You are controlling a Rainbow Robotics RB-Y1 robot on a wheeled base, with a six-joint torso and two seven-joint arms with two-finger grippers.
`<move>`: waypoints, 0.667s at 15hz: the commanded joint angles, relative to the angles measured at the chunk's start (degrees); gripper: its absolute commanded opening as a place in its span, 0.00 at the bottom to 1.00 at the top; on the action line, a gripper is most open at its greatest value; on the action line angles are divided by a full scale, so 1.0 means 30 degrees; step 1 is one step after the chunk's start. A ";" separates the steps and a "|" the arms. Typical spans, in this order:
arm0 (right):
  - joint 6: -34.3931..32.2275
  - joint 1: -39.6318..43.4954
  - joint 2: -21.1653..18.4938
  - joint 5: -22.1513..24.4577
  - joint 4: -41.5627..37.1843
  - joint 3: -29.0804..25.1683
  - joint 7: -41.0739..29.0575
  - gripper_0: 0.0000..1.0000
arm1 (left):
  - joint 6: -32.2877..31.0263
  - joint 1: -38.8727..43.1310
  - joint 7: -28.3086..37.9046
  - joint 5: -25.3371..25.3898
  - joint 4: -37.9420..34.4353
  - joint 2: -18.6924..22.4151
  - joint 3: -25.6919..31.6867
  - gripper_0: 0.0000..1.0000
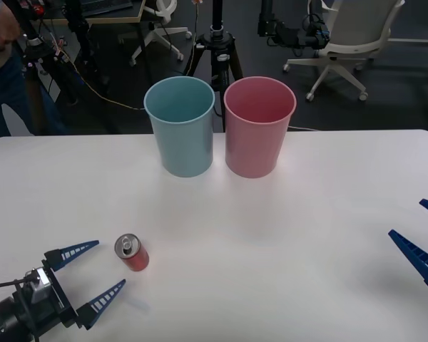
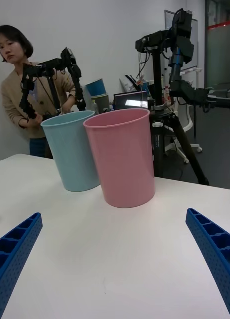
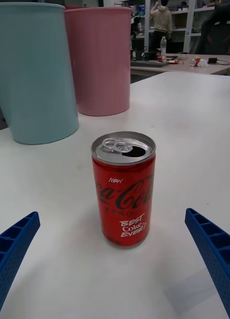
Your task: Grasp the object on the table and drop it into the matching bin: aluminum can to the light blue bin, PET bottle to the pink bin.
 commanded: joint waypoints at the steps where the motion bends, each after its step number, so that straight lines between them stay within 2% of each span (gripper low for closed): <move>1: 0.0000 0.0000 0.0000 0.0000 0.0000 0.0000 0.0000 1.00 | 0.0323 -0.0329 0.0102 -0.0267 0.0008 -0.0397 -0.0492 1.00; 10: 0.0000 0.0000 0.0000 0.0000 0.0000 0.0000 0.0000 1.00 | 0.1524 -0.1530 0.0630 -0.0091 0.0008 -0.0602 -0.1869 1.00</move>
